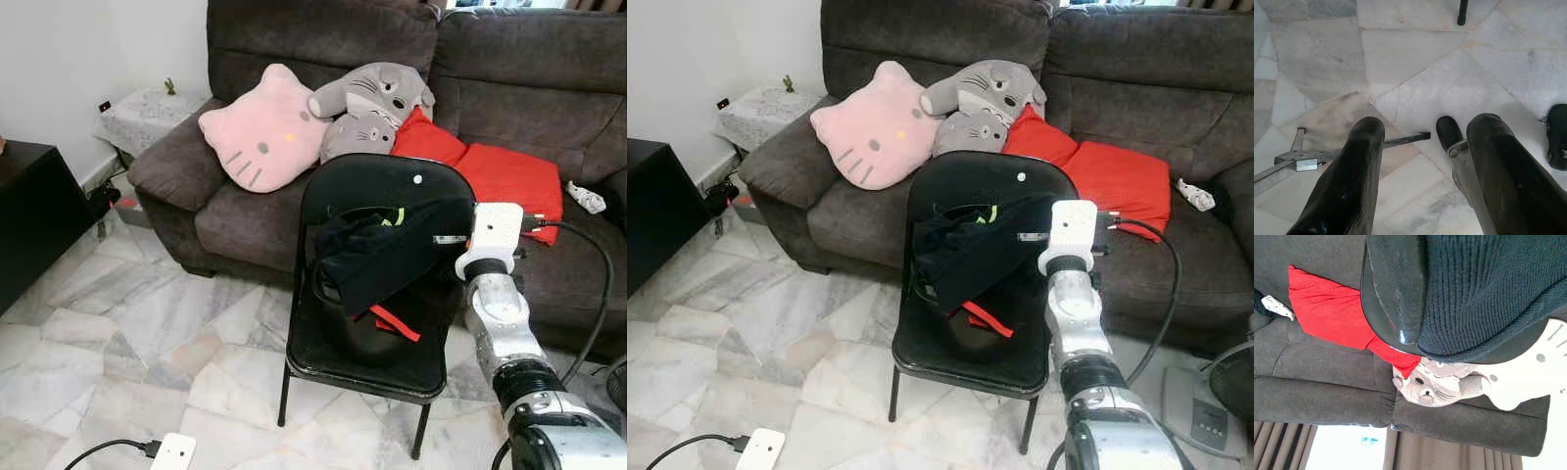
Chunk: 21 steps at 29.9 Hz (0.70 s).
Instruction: Hang hanger
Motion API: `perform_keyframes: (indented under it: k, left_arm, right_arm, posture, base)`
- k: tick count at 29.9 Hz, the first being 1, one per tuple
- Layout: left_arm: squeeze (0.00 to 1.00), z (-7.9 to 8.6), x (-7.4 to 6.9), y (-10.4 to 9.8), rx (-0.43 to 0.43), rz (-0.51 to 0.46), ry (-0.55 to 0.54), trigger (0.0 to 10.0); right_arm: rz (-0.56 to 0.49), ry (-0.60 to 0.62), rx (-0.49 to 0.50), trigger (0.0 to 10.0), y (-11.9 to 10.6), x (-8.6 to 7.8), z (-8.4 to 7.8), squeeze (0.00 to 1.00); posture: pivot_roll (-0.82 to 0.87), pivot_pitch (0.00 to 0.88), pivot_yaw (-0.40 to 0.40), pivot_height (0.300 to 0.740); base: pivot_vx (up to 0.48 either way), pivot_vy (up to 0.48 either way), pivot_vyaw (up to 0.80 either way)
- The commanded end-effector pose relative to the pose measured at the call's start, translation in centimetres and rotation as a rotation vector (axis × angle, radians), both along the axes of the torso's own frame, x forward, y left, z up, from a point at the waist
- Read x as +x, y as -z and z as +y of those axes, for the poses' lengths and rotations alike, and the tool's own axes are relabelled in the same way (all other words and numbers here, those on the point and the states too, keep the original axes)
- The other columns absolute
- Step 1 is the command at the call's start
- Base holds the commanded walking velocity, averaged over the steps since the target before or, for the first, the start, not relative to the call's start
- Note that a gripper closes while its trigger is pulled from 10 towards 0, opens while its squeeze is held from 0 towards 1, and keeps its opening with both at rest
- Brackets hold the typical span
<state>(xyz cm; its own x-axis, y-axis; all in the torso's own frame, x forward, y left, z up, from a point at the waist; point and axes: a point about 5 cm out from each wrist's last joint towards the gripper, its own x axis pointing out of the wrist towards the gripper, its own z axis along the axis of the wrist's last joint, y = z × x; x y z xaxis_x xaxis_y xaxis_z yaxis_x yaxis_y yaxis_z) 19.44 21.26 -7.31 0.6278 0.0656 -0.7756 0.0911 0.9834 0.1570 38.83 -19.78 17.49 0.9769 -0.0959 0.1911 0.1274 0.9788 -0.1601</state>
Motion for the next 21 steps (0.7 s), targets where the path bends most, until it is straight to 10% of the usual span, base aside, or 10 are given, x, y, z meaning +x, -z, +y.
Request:
perform_keyframes:
  k: [1, 7, 21]
  left_arm:
    - [0.0, 0.0, -0.7, 0.4, 0.002, 0.035, -0.011, 10.0]
    - [0.0, 0.1, -0.7, 0.4, 0.004, 0.034, -0.015, 10.0]
    - [0.0, 0.2, -0.6, 0.3, 0.006, 0.033, -0.019, 10.0]
  right_arm:
    - [-0.02, 0.002, -0.008, 0.0, -1.0, 0.3, -0.2, 0.0]
    - [0.018, 0.047, 0.037, 0.0, -0.9, 0.4, -1.2, 0.0]
    - [-0.162, 0.139, 0.014, 0.0, -9.6, 1.4, -4.8, 0.0]
  posture:
    - [-0.14, 0.052, 0.031, 0.74]
    - [-0.14, 0.051, 0.031, 0.74]
    - [-0.15, 0.041, 0.032, 0.74]
  base:
    - [0.0, 0.0, 0.0]
    - [0.0, 0.0, 0.0]
    - [0.0, 0.0, 0.0]
